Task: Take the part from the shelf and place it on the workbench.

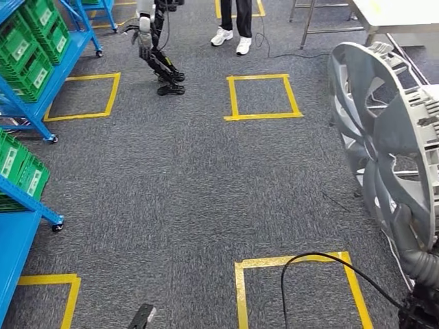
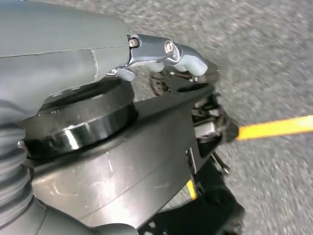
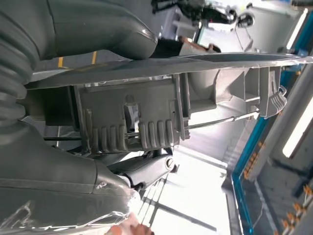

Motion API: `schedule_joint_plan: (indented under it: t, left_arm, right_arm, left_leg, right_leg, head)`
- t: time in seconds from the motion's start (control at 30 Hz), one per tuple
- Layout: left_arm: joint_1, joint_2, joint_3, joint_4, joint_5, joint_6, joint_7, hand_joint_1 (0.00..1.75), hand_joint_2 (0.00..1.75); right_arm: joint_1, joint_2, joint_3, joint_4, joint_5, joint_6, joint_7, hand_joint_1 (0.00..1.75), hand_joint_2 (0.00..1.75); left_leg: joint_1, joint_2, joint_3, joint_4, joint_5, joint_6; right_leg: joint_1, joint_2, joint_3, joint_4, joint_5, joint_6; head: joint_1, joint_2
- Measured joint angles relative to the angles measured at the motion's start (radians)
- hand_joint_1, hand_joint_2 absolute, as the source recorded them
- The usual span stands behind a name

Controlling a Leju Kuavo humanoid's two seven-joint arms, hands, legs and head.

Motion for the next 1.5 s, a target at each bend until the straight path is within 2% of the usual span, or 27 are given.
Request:
schedule_joint_plan:
  t: [0.07, 0.1, 0.13, 0.2, 0.27, 0.33, 0.4, 0.47, 0.53, 0.57, 0.63, 0.67, 0.7, 0.77, 0.83, 0.9, 0.97, 1.0, 1.07, 1.13, 1.17, 1.2, 1.27, 1.33, 1.4, 1.43, 1.5]
  left_arm:
    - [0.0, 0.0, 0.0, 0.0, 0.002, -0.003, -0.001, 0.0, 1.75]
    - [0.0, 0.001, 0.0, 0.0, 0.004, -0.004, -0.001, 0.0, 1.75]
    - [0.0, 0.001, 0.0, 0.0, 0.008, -0.004, -0.002, 0.0, 1.75]
    - [0.0, 0.002, 0.006, 0.0, 0.03, -0.006, -0.007, 0.0, 1.75]
    - [0.0, 0.002, 0.022, 0.0, 0.062, -0.012, -0.016, 0.0, 1.75]
    - [-0.002, 0.002, 0.039, 0.0, 0.078, -0.017, -0.018, 0.0, 1.75]
    - [-0.003, 0.002, 0.048, 0.0, 0.075, -0.016, -0.01, 0.0, 1.75]
    - [-0.004, 0.003, 0.05, 0.0, 0.062, -0.012, -0.001, 0.0, 1.75]
    - [-0.003, 0.004, 0.05, 0.0, 0.05, -0.006, 0.004, 0.0, 1.75]
    - [-0.001, 0.004, 0.05, 0.0, 0.046, -0.003, 0.006, 0.0, 1.75]
    - [0.001, 0.007, 0.05, 0.0, 0.042, -0.001, 0.007, 0.0, 1.75]
    - [0.001, 0.008, 0.05, 0.0, 0.042, -0.001, 0.007, 0.0, 1.75]
    - [0.001, 0.008, 0.05, 0.0, 0.042, -0.001, 0.007, 0.0, 1.75]
    - [0.0, 0.009, 0.05, 0.0, 0.042, -0.001, 0.007, 0.0, 1.75]
    - [-0.001, 0.01, 0.05, 0.0, 0.042, -0.001, 0.007, 0.0, 1.75]
    - [-0.002, 0.011, 0.049, 0.0, 0.042, -0.001, 0.008, 0.0, 1.75]
    - [-0.004, 0.01, 0.048, 0.0, 0.042, -0.001, 0.008, 0.0, 1.75]
    - [-0.005, 0.01, 0.048, 0.0, 0.042, -0.001, 0.008, 0.0, 1.75]
    - [-0.003, 0.011, 0.048, 0.0, 0.042, -0.001, 0.008, 0.0, 1.75]
    - [0.001, 0.012, 0.049, 0.0, 0.042, -0.001, 0.008, 0.0, 1.75]
    - [0.002, 0.012, 0.049, 0.0, 0.042, -0.001, 0.008, 0.0, 1.75]
    - [0.001, 0.012, 0.049, 0.0, 0.042, -0.001, 0.008, 0.0, 1.75]
    - [0.0, 0.012, 0.049, 0.0, 0.042, -0.001, 0.008, 0.0, 1.75]
    - [-0.001, 0.011, 0.049, 0.001, 0.042, -0.001, 0.009, 0.0, 1.75]
    - [-0.002, 0.011, 0.049, 0.001, 0.042, -0.001, 0.009, 0.0, 1.75]
    - [-0.003, 0.01, 0.049, 0.001, 0.042, -0.001, 0.01, 0.0, 1.75]
    - [-0.004, 0.009, 0.048, 0.001, 0.042, 0.002, 0.011, 0.0, 1.75]
  right_arm:
    - [-0.002, 0.0, -0.001, -0.001, 0.0, 0.002, 0.0, 1.75, 1.75]
    - [-0.001, 0.0, -0.001, -0.001, 0.0, 0.002, 0.0, 1.75, 1.75]
    - [-0.001, 0.0, -0.002, -0.001, 0.0, 0.002, 0.0, 1.75, 1.75]
    - [-0.001, 0.0, -0.004, -0.001, 0.0, 0.003, 0.0, 1.75, 1.75]
    - [-0.001, 0.0, -0.004, -0.001, 0.0, 0.004, 0.0, 1.75, 1.75]
    - [-0.001, 0.0, -0.004, -0.001, 0.001, 0.004, 0.0, 1.75, 1.75]
    - [0.0, 0.0, -0.005, -0.001, 0.002, 0.004, 0.0, 1.75, 1.75]
    - [0.0, 0.0, -0.005, -0.001, 0.003, 0.003, 0.0, 1.75, 1.75]
    - [-0.003, 0.0, -0.004, -0.001, 0.004, 0.003, 0.0, 1.75, 1.75]
    - [-0.004, 0.0, -0.004, -0.001, 0.004, 0.002, 0.0, 1.75, 1.75]
    - [-0.005, 0.0, -0.005, -0.001, 0.005, 0.001, 0.001, 1.75, 1.75]
    - [-0.005, 0.0, -0.006, -0.001, 0.006, 0.0, 0.001, 1.75, 1.75]
    - [-0.005, 0.0, -0.006, -0.001, 0.006, -0.001, 0.002, 1.75, 1.75]
    - [-0.007, 0.0, -0.006, -0.002, 0.007, -0.002, 0.001, 1.75, 1.75]
    - [-0.009, 0.0, -0.007, -0.005, 0.007, -0.005, 0.001, 1.75, 1.75]
    - [-0.009, 0.0, -0.01, -0.01, 0.007, -0.011, 0.002, 1.75, 1.75]
    - [-0.008, 0.0, -0.014, -0.021, 0.006, -0.017, 0.001, 1.75, 1.75]
    - [-0.008, 0.001, -0.016, -0.026, 0.005, -0.02, 0.0, 1.75, 1.75]
    - [-0.009, 0.002, -0.02, -0.031, 0.003, -0.024, -0.001, 1.75, 1.75]
    - [-0.008, 0.002, -0.025, -0.034, 0.002, -0.027, -0.001, 1.75, 1.75]
    - [-0.008, 0.002, -0.027, -0.035, 0.002, -0.028, -0.001, 1.75, 1.75]
    - [-0.007, 0.002, -0.029, -0.035, 0.002, -0.028, -0.001, 1.75, 1.75]
    - [-0.007, 0.002, -0.033, -0.036, 0.002, -0.028, -0.001, 1.75, 1.75]
    - [-0.007, 0.002, -0.036, -0.038, 0.002, -0.029, -0.001, 1.75, 1.75]
    - [-0.004, 0.002, -0.04, -0.043, 0.002, -0.031, -0.002, 1.75, 1.75]
    - [0.0, 0.002, -0.043, -0.047, 0.002, -0.032, -0.003, 1.75, 1.75]
    - [0.006, 0.002, -0.05, -0.057, -0.001, -0.033, -0.006, 1.75, 1.75]
  left_leg:
    - [0.0, -0.032, -0.069, 0.135, -0.057, 0.001]
    - [-0.001, -0.036, -0.098, 0.183, -0.067, 0.002]
    - [-0.001, -0.039, -0.111, 0.198, -0.057, 0.003]
    - [0.0, -0.053, -0.082, 0.116, 0.013, 0.007]
    - [0.008, -0.107, -0.027, -0.014, 0.073, 0.008]
    - [0.011, -0.144, -0.004, -0.073, 0.084, 0.011]
    - [0.009, -0.124, -0.002, -0.079, 0.085, 0.021]
    - [0.01, -0.097, 0.001, -0.084, 0.089, 0.033]
    - [0.007, -0.068, 0.003, -0.086, 0.088, 0.042]
    - [0.004, -0.052, 0.004, -0.086, 0.087, 0.044]
    - [0.003, -0.022, 0.005, -0.086, 0.084, 0.045]
    - [0.003, -0.008, 0.007, -0.086, 0.082, 0.044]
    - [0.003, 0.005, 0.011, -0.086, 0.079, 0.042]
    - [0.0, 0.027, 0.02, -0.085, 0.071, 0.033]
    - [-0.006, 0.044, 0.027, -0.085, 0.065, 0.024]
    - [-0.007, 0.061, 0.031, -0.088, 0.062, 0.016]
    - [-0.003, 0.039, 0.026, -0.07, 0.044, 0.006]
    - [-0.002, 0.015, 0.009, -0.033, 0.021, 0.002]
    - [0.0, -0.027, -0.055, 0.096, -0.04, 0.0]
    - [0.0, -0.037, -0.113, 0.194, -0.063, 0.0]
    - [0.0, -0.039, -0.119, 0.193, -0.045, 0.0]
    - [0.002, -0.044, -0.104, 0.153, -0.01, 0.001]
    - [0.008, -0.081, -0.046, 0.022, 0.065, 0.0]
    - [0.013, -0.119, -0.01, -0.061, 0.089, 0.001]
    - [0.013, -0.114, -0.005, -0.074, 0.085, 0.011]
    - [0.012, -0.102, -0.004, -0.077, 0.087, 0.018]
    - [0.013, -0.078, -0.001, -0.081, 0.089, 0.032]
  right_leg:
    - [0.0, 0.024, 0.0, 0.0, 0.0, -0.004]
    - [0.001, 0.038, 0.0, 0.0, 0.0, -0.005]
    - [0.001, 0.053, 0.0, 0.0, 0.001, -0.005]
    - [-0.001, 0.084, 0.001, 0.0, 0.002, -0.003]
    - [-0.003, 0.113, -0.004, 0.005, 0.003, 0.005]
    - [-0.006, 0.137, -0.014, 0.006, 0.007, 0.017]
    - [-0.011, 0.158, -0.023, 0.001, 0.014, 0.031]
    - [-0.007, 0.121, -0.042, 0.028, -0.002, 0.039]
    - [-0.002, 0.049, -0.094, 0.136, -0.059, 0.045]
    - [-0.003, 0.027, -0.127, 0.206, -0.09, 0.047]
    - [-0.005, 0.012, -0.162, 0.284, -0.11, 0.051]
    - [-0.006, 0.007, -0.15, 0.265, -0.094, 0.052]
    - [-0.006, -0.002, -0.117, 0.208, -0.064, 0.053]
    - [-0.003, -0.047, -0.038, 0.069, -0.015, 0.05]
    - [0.003, -0.069, -0.003, 0.009, -0.004, 0.038]
    - [0.005, -0.045, -0.005, 0.007, -0.002, 0.023]
    - [0.002, -0.021, -0.005, 0.002, 0.001, 0.011]
    - [-0.001, -0.009, -0.003, -0.001, 0.002, 0.005]
    - [-0.003, 0.015, -0.003, -0.001, 0.002, -0.001]
    - [-0.004, 0.045, -0.002, -0.001, 0.001, -0.003]
    - [-0.004, 0.061, 0.0, -0.001, 0.001, -0.003]
    - [-0.006, 0.077, 0.002, -0.001, 0.0, -0.001]
    - [-0.008, 0.107, 0.003, 0.003, -0.002, 0.007]
    - [-0.01, 0.131, -0.004, 0.007, -0.002, 0.02]
    - [-0.014, 0.152, -0.013, 0.002, 0.003, 0.033]
    - [-0.015, 0.151, -0.016, 0.001, 0.004, 0.039]
    - [-0.01, 0.103, -0.038, 0.042, -0.024, 0.046]
  head:
    - [-0.004, 0.0]
    - [-0.005, 0.0]
    - [-0.005, 0.0]
    - [-0.005, 0.0]
    - [-0.005, 0.0]
    - [-0.005, 0.0]
    - [-0.005, 0.0]
    - [-0.001, 0.0]
    - [0.005, 0.0]
    - [0.005, 0.0]
    - [0.005, 0.0]
    - [0.005, 0.0]
    - [0.005, 0.0]
    - [0.005, 0.0]
    - [0.003, 0.0]
    - [0.002, 0.0]
    - [0.001, 0.0]
    - [-0.001, 0.0]
    - [-0.004, 0.0]
    - [-0.006, 0.0]
    - [-0.006, 0.0]
    - [-0.006, 0.0]
    - [-0.006, 0.0]
    - [-0.007, 0.0]
    - [-0.007, 0.0]
    - [-0.007, 0.0]
    - [0.0, 0.0]
